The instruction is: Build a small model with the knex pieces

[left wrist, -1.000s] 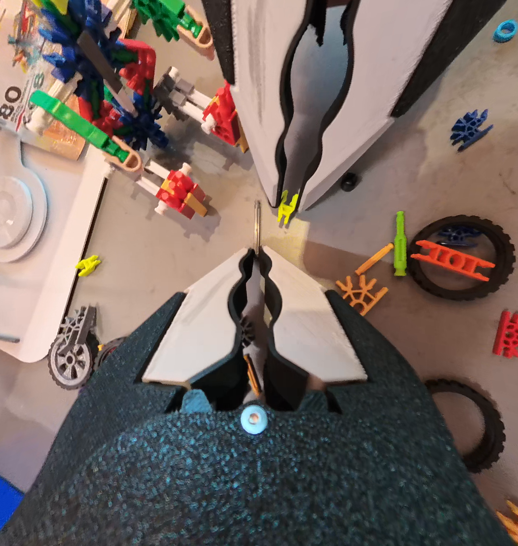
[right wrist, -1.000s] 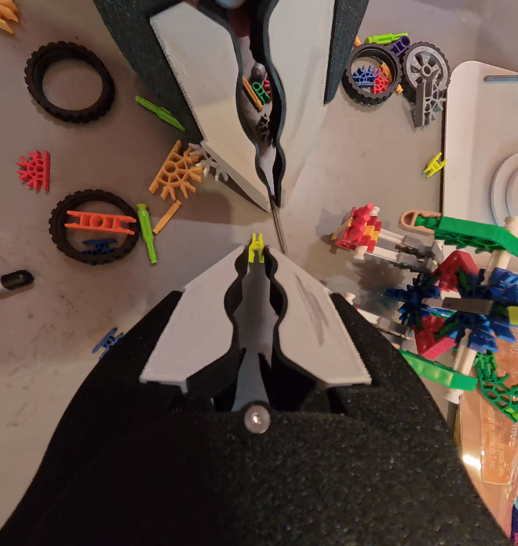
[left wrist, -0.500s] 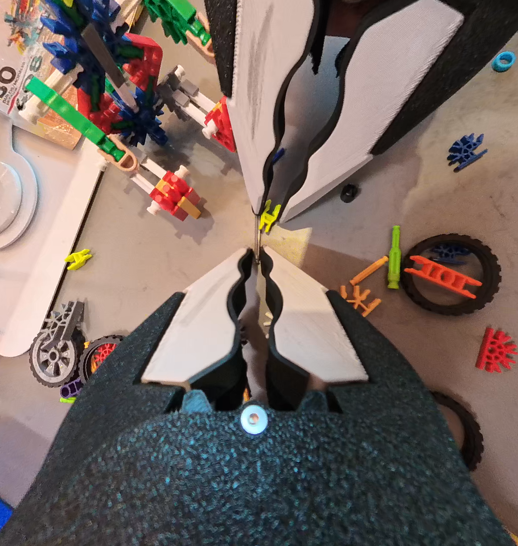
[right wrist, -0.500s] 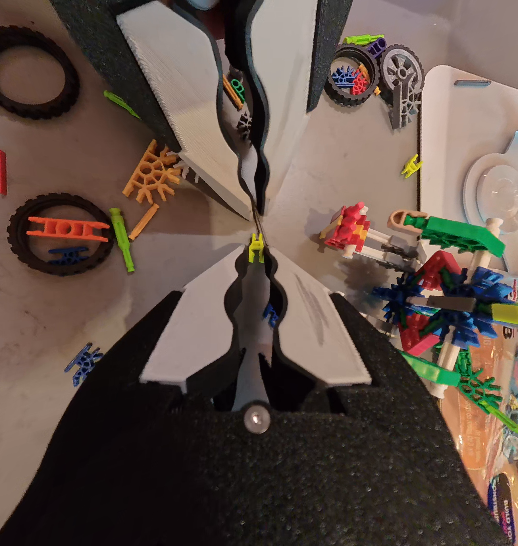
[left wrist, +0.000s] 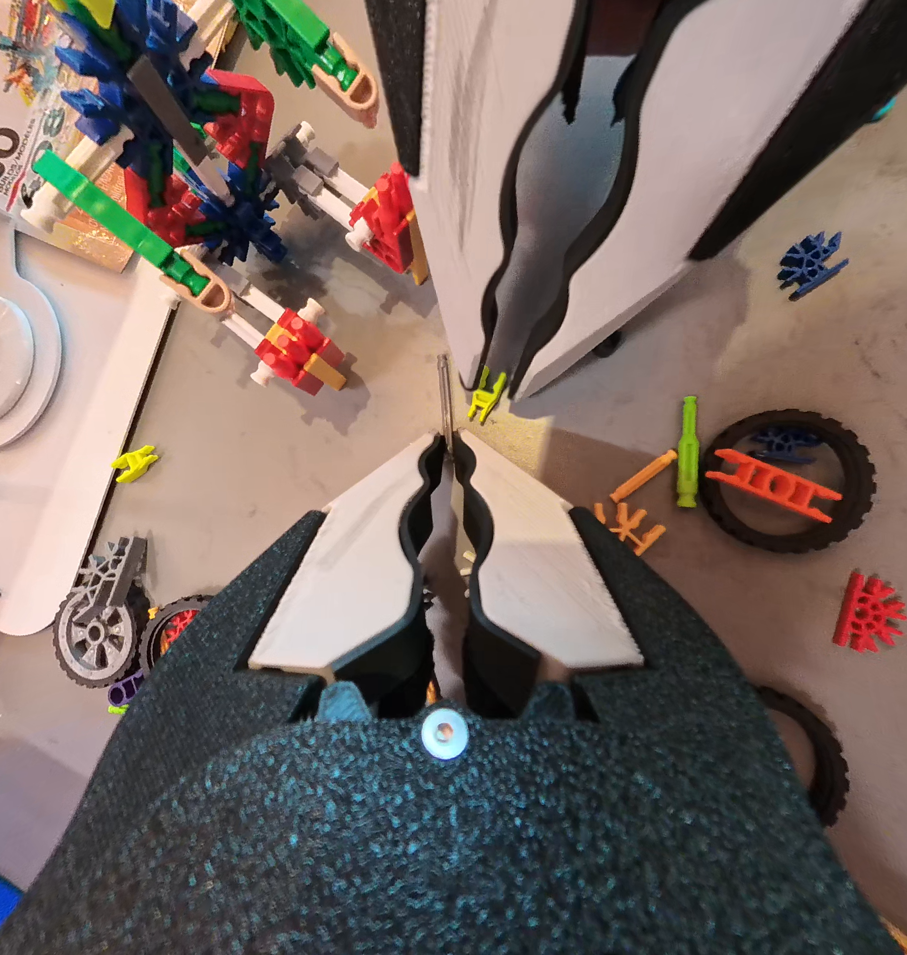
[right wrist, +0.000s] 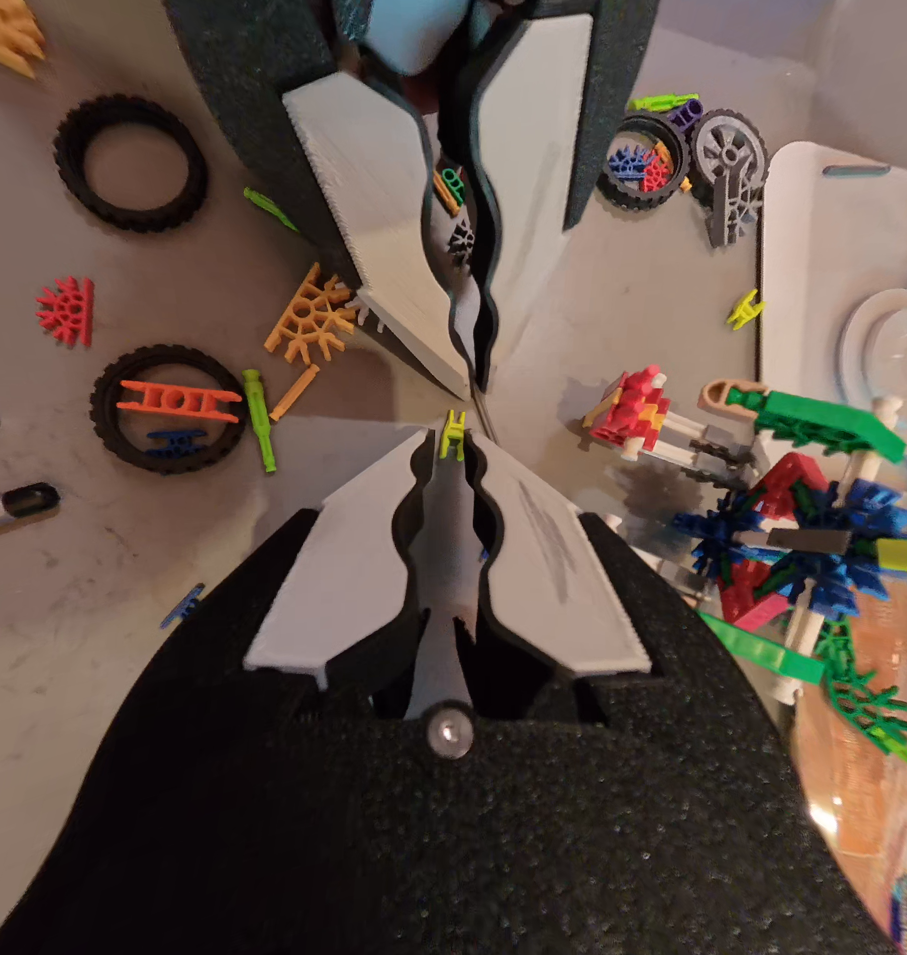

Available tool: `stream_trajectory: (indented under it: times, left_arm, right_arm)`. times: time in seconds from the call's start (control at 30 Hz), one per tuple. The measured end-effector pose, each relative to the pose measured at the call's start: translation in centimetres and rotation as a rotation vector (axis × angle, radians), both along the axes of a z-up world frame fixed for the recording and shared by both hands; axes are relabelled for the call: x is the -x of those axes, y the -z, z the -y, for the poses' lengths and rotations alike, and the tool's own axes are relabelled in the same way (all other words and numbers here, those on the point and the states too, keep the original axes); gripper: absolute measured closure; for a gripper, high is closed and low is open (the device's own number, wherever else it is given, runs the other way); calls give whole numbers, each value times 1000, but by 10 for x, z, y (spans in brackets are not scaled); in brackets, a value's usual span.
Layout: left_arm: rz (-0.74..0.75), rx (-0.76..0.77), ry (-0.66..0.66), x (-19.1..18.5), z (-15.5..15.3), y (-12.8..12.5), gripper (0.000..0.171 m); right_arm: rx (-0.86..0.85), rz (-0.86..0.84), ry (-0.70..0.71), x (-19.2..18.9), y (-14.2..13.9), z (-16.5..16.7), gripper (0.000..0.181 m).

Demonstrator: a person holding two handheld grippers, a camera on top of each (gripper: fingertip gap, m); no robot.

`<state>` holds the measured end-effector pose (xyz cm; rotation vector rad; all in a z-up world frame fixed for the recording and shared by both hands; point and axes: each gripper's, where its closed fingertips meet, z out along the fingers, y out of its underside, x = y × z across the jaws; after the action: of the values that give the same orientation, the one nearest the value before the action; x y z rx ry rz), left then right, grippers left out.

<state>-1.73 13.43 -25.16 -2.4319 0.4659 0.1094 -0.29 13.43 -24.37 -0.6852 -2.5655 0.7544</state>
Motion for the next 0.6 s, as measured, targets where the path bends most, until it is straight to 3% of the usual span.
stream_trajectory:
  times: [0.6]
  left_arm:
    - [0,-3,6,-1,-2,0,171]
  right_arm:
    - [23,38,30,2,7,1,171]
